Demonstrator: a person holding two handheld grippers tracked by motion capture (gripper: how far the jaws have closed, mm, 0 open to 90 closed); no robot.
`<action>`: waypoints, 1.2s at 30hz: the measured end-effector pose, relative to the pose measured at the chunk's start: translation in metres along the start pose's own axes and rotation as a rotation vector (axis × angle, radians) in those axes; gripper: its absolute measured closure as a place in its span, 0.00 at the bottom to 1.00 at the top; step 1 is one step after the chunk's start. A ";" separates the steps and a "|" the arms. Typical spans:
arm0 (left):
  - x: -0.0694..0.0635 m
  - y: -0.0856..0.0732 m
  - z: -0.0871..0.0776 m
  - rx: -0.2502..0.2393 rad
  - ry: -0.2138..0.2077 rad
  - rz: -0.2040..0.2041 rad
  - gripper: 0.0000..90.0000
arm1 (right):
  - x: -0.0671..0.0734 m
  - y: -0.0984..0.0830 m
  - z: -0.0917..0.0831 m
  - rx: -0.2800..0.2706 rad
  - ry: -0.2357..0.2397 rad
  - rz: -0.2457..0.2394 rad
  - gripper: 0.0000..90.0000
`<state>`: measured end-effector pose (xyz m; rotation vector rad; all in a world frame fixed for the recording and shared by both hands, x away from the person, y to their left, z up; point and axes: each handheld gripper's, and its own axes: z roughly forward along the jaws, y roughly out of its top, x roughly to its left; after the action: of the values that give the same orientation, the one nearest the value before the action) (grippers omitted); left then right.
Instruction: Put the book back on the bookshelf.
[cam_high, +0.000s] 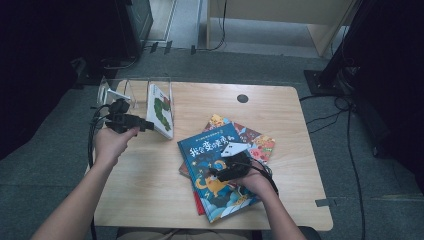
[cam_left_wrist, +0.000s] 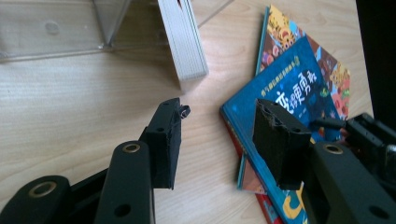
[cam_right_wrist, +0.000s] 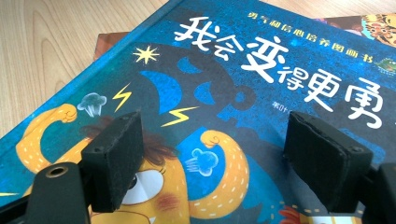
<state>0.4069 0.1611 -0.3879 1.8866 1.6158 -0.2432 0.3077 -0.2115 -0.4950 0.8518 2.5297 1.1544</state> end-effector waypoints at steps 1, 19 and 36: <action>0.000 -0.003 0.000 -0.001 -0.002 0.001 0.58 | 0.000 0.000 0.000 -0.001 0.000 0.000 0.22; -0.013 -0.030 0.030 -0.001 -0.099 0.124 0.56 | -0.004 -0.002 -0.004 -0.013 -0.017 0.028 0.33; -0.011 -0.038 0.065 0.016 -0.126 0.223 0.56 | -0.014 -0.010 -0.015 -0.028 -0.076 0.088 0.45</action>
<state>0.3849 0.1171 -0.4456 2.0024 1.3124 -0.2742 0.3087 -0.2341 -0.4931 0.9890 2.4320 1.1577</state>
